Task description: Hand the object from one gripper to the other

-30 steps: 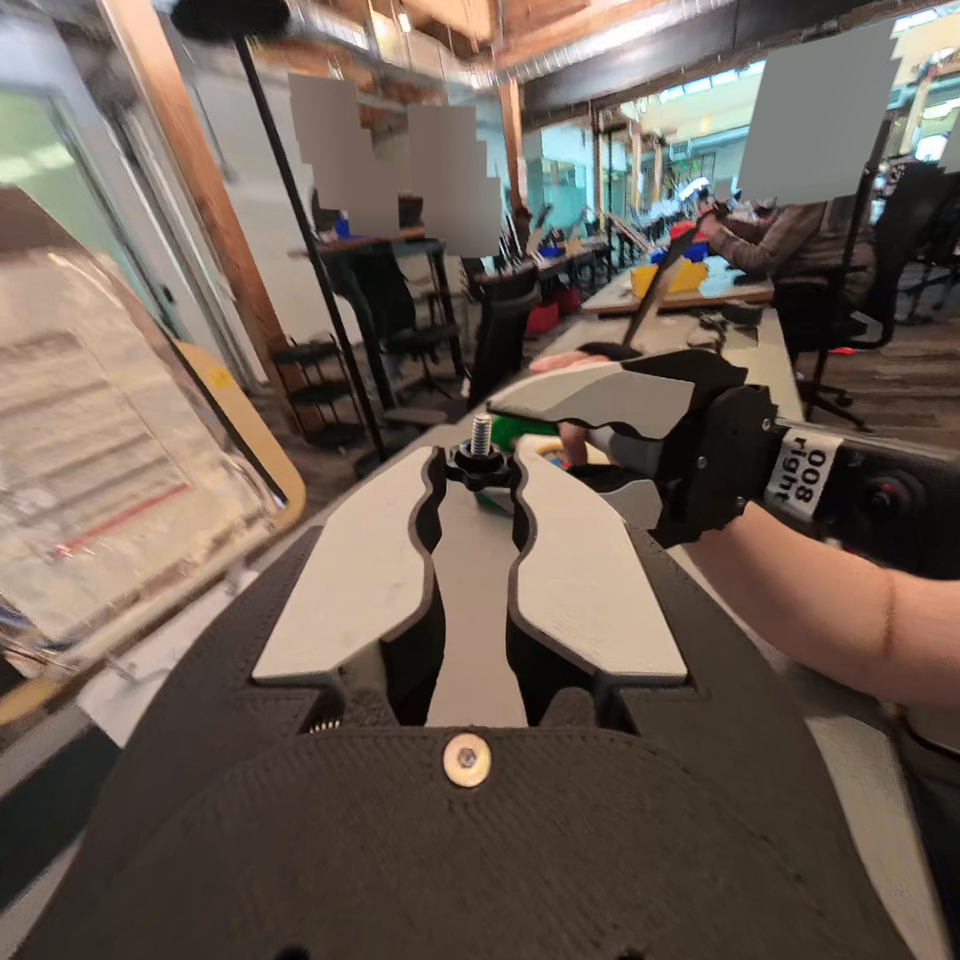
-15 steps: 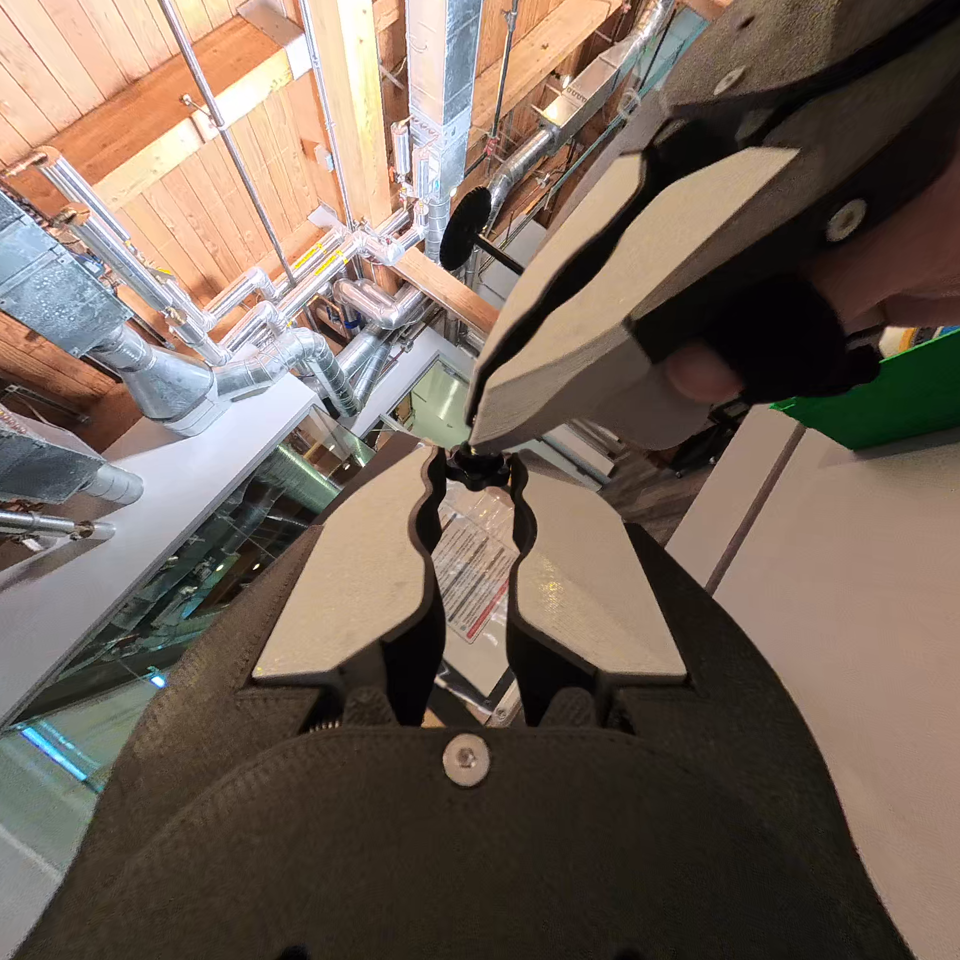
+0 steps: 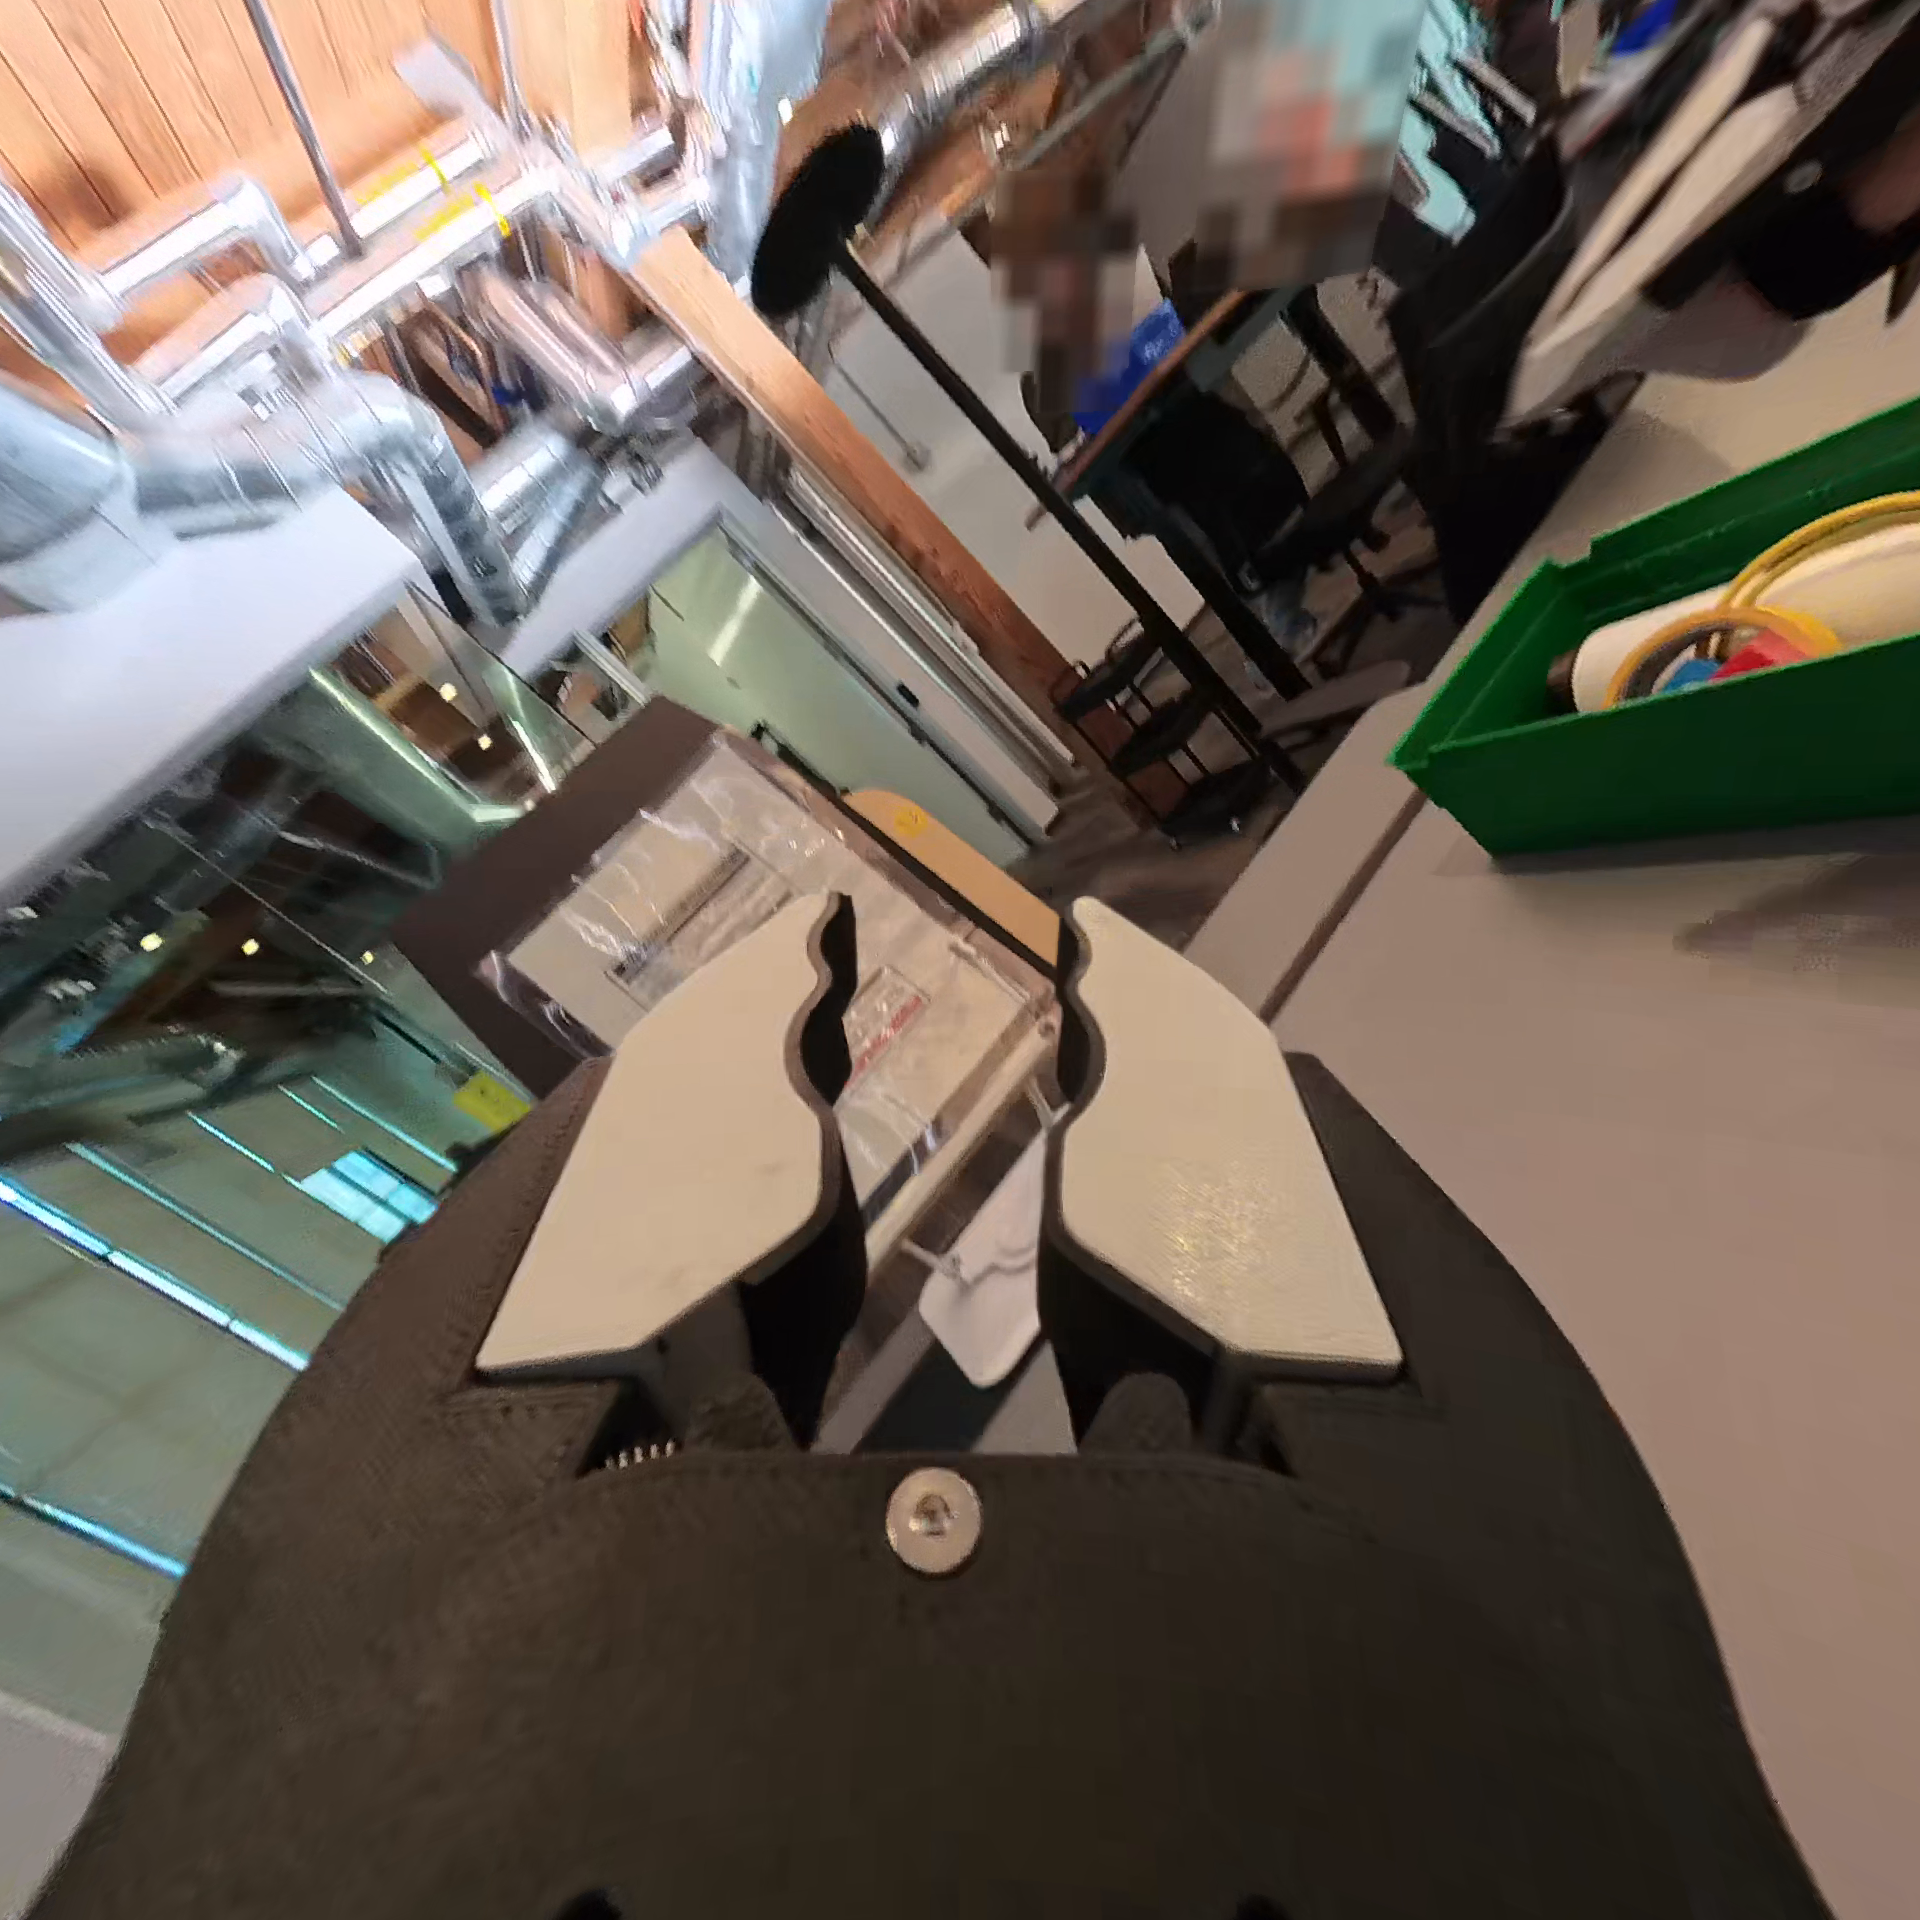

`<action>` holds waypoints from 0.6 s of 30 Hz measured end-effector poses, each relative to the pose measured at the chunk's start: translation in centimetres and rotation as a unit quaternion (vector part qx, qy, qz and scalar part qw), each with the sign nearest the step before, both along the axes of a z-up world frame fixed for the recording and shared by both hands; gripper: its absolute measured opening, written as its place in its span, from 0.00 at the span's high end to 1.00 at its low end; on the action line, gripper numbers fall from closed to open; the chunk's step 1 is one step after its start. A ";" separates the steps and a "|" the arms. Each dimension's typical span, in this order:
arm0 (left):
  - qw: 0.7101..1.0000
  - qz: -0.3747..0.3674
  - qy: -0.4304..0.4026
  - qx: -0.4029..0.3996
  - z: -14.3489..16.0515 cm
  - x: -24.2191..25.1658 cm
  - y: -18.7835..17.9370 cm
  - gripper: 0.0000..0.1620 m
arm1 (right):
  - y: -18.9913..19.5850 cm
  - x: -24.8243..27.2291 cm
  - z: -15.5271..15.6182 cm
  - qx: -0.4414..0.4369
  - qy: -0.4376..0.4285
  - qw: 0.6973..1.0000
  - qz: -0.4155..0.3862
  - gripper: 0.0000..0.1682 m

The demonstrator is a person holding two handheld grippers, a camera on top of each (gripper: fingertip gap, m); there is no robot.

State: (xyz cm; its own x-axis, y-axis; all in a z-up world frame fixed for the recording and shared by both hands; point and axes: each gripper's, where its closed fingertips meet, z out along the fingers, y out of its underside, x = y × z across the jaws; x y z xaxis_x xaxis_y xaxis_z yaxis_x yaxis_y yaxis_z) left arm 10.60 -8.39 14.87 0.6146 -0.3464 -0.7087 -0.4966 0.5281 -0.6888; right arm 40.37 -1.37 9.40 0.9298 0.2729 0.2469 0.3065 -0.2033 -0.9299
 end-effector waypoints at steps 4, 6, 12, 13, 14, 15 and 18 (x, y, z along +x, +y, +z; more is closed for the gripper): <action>0.998 0.037 0.001 -0.043 -0.2 -2.4 0.9 0.77 | -0.3 8.2 -13.0 -0.278 0.078 0.952 -0.097 0.96; 0.997 0.039 -0.006 -0.072 -0.3 -3.5 0.9 0.76 | -1.1 8.9 -17.5 -0.374 0.101 0.917 -0.093 0.96; 0.981 0.099 -0.032 -0.161 -0.6 -9.0 1.0 0.73 | -0.2 10.5 -16.8 -0.341 0.129 0.920 -0.140 0.88; 0.975 0.113 -0.034 -0.187 -1.1 -10.3 0.9 0.72 | 0.1 10.5 -15.2 -0.308 0.127 0.932 -0.145 0.85; 0.968 0.127 -0.034 -0.214 -1.7 -11.6 0.7 0.71 | 0.3 10.8 -13.6 -0.275 0.114 0.942 -0.157 0.81; 0.961 0.143 -0.036 -0.235 -2.2 -13.1 0.6 0.71 | 0.3 10.8 -11.9 -0.241 0.097 0.952 -0.164 0.81; 0.928 0.208 -0.069 -0.302 -4.3 -18.5 0.8 0.72 | 0.5 8.6 -6.5 -0.134 0.069 0.978 -0.142 0.81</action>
State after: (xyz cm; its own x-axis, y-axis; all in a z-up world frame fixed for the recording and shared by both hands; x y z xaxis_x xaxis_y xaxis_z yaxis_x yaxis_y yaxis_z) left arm -7.89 -7.59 10.61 0.8547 -0.3670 -0.3672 -0.4560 -0.1927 -0.8689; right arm 48.99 -0.88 2.90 0.9970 0.0358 0.0686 0.0772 -0.5049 -0.8597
